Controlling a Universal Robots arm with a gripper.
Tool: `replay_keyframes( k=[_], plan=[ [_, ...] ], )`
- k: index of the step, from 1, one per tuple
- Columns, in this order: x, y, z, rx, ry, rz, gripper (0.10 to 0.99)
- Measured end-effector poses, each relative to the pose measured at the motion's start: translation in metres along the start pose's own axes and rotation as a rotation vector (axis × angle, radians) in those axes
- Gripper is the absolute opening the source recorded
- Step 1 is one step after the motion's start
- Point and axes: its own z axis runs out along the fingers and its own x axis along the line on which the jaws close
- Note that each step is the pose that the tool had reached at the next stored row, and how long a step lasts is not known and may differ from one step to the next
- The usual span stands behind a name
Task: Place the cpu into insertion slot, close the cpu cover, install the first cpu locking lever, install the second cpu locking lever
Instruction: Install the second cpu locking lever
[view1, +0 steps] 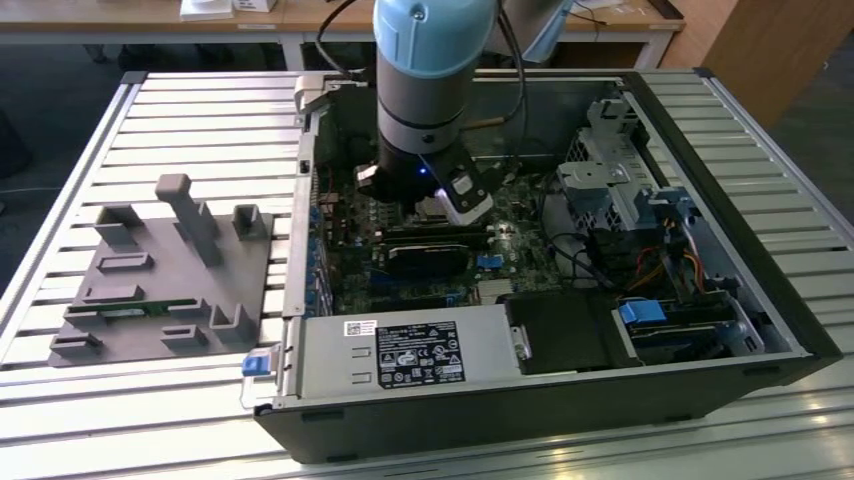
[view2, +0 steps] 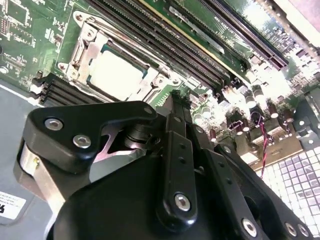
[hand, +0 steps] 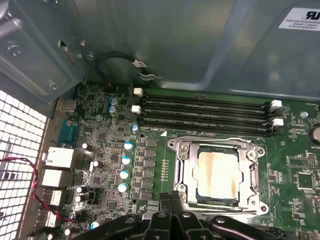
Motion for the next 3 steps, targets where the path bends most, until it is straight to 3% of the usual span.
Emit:
replay_keyframes(
  k=[3],
  plan=[
    [0.0000, 0.0000, 0.0000, 0.000, 0.0000, 0.000, 0.106]
  ],
)
